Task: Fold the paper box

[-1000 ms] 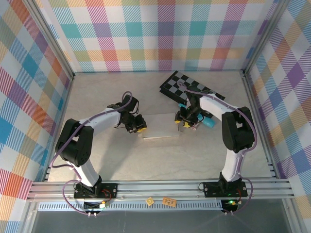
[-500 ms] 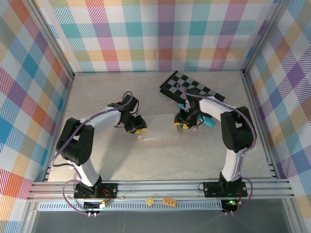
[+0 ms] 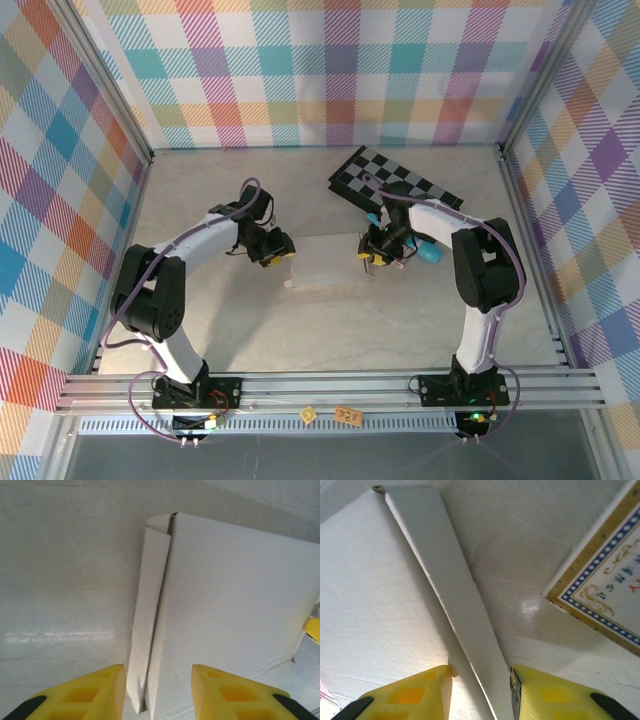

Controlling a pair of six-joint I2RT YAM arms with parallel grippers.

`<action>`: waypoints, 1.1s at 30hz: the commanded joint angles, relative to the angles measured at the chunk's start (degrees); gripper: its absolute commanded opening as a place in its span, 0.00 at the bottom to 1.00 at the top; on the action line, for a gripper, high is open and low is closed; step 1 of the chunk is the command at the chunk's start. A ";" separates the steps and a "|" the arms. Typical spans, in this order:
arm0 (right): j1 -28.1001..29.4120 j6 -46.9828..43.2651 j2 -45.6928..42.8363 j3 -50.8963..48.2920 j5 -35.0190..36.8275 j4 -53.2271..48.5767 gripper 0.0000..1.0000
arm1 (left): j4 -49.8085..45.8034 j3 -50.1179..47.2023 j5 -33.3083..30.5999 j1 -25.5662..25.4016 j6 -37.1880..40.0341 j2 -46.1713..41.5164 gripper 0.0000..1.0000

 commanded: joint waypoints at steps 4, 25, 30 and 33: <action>0.63 0.48 1.60 0.01 -0.61 -0.13 0.36 | 6.08 -2.25 4.85 0.29 -1.12 3.84 0.33; 1.44 1.76 3.95 0.40 -3.95 1.50 0.28 | 9.17 -6.13 4.80 -0.27 -1.57 6.37 0.14; 2.25 1.98 4.59 0.85 -4.80 1.47 0.27 | 9.32 -5.59 4.76 -0.73 -2.03 6.76 0.13; 2.80 2.50 5.15 1.25 -5.55 1.76 0.25 | 9.48 -5.46 4.95 -1.00 -2.07 7.12 0.12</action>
